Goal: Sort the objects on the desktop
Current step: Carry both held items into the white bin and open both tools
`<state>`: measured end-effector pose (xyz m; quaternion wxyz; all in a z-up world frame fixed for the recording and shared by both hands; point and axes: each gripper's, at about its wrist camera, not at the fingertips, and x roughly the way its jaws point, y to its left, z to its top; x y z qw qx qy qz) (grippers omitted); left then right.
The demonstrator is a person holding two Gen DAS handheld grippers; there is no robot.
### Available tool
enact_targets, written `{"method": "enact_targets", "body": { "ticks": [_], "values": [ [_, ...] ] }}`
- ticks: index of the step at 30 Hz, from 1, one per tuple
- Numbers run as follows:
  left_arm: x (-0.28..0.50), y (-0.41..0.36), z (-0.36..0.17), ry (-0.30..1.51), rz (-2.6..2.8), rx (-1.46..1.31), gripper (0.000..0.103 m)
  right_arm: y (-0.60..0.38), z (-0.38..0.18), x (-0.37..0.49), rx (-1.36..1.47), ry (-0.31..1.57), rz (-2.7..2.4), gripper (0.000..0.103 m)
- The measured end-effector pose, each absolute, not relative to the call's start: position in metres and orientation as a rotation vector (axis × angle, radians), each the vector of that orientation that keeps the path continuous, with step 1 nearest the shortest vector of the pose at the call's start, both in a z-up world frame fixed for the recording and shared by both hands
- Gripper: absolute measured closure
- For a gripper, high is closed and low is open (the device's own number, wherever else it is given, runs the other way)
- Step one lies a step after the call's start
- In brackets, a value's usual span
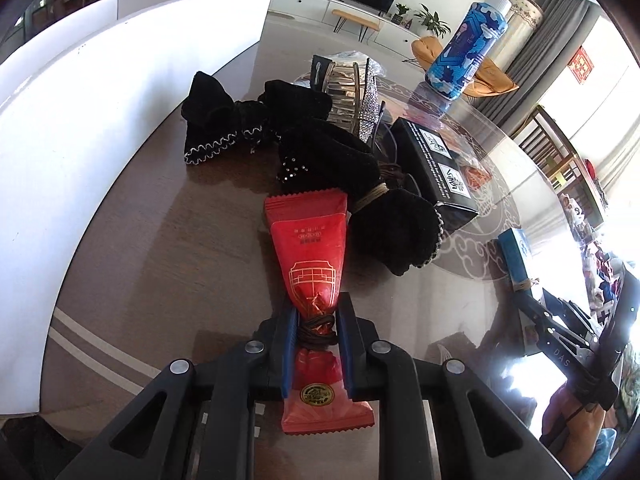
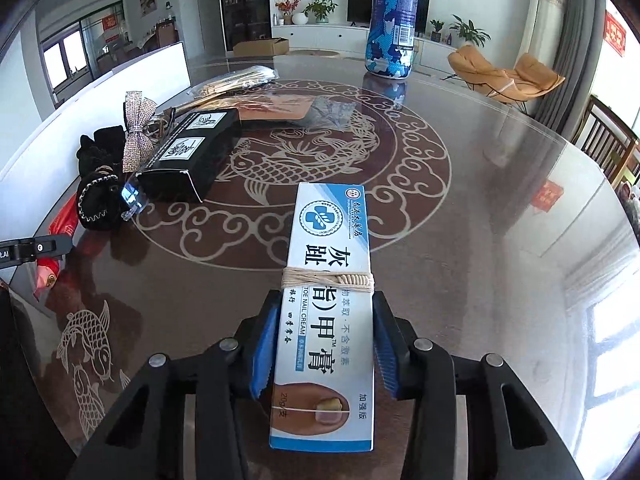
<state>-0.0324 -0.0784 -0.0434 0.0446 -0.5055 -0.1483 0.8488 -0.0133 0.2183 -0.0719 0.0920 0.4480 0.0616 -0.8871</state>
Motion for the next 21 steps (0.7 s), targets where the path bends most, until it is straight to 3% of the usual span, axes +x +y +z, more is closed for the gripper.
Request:
{"method": "enact_targets", "body": {
  "ticks": [2, 4, 5, 7, 8, 9, 13, 14, 15, 16, 17, 18, 21],
  "values": [
    [-0.032, -0.077, -0.043, -0.426, 2.6, -1.571, 0.084, 0.22, -0.071, -0.017, 1.358, 0.234, -2.628, 0.039],
    [-0.033, -0.074, -0.041, -0.354, 2.601, -1.601, 0.082, 0.218, -0.071, -0.023, 1.385, 0.247, -2.588, 0.039],
    [-0.032, -0.071, -0.04, -0.302, 2.606, -1.62, 0.075, 0.216, -0.07, -0.027, 1.398, 0.259, -2.572, 0.039],
    [-0.035, -0.063, -0.04, -0.169, 2.627, -1.674, 0.05, 0.211, -0.069, -0.032, 1.422, 0.309, -2.544, 0.038],
    [-0.035, -0.059, -0.04, -0.1, 2.645, -1.701, 0.031, 0.208, -0.069, -0.034, 1.435, 0.336, -2.53, 0.034],
    [-0.034, -0.056, -0.041, -0.046, 2.665, -1.713, 0.023, 0.206, -0.069, -0.036, 1.45, 0.361, -2.518, 0.031],
    [-0.036, -0.052, -0.046, 0.013, 2.664, -1.749, 0.023, 0.205, -0.07, -0.041, 1.472, 0.395, -2.48, 0.026],
    [-0.037, -0.051, -0.047, 0.023, 2.663, -1.756, 0.023, 0.205, -0.07, -0.042, 1.475, 0.39, -2.472, 0.028],
    [-0.037, -0.051, -0.046, 0.017, 2.661, -1.745, 0.03, 0.206, -0.07, -0.042, 1.477, 0.381, -2.464, 0.032],
    [-0.037, -0.051, -0.045, -0.008, 2.654, -1.724, 0.04, 0.206, -0.069, -0.042, 1.469, 0.359, -2.453, 0.055],
    [-0.036, -0.054, -0.042, -0.009, 2.664, -1.706, 0.068, 0.207, -0.067, -0.042, 1.466, 0.347, -2.451, 0.058],
    [-0.036, -0.055, -0.04, -0.004, 2.657, -1.703, 0.084, 0.208, -0.067, -0.041, 1.472, 0.342, -2.446, 0.058],
    [-0.031, -0.059, -0.035, -0.056, 2.639, -1.668, 0.085, 0.213, -0.064, -0.039, 1.479, 0.261, -2.414, 0.058]
  ]
}}
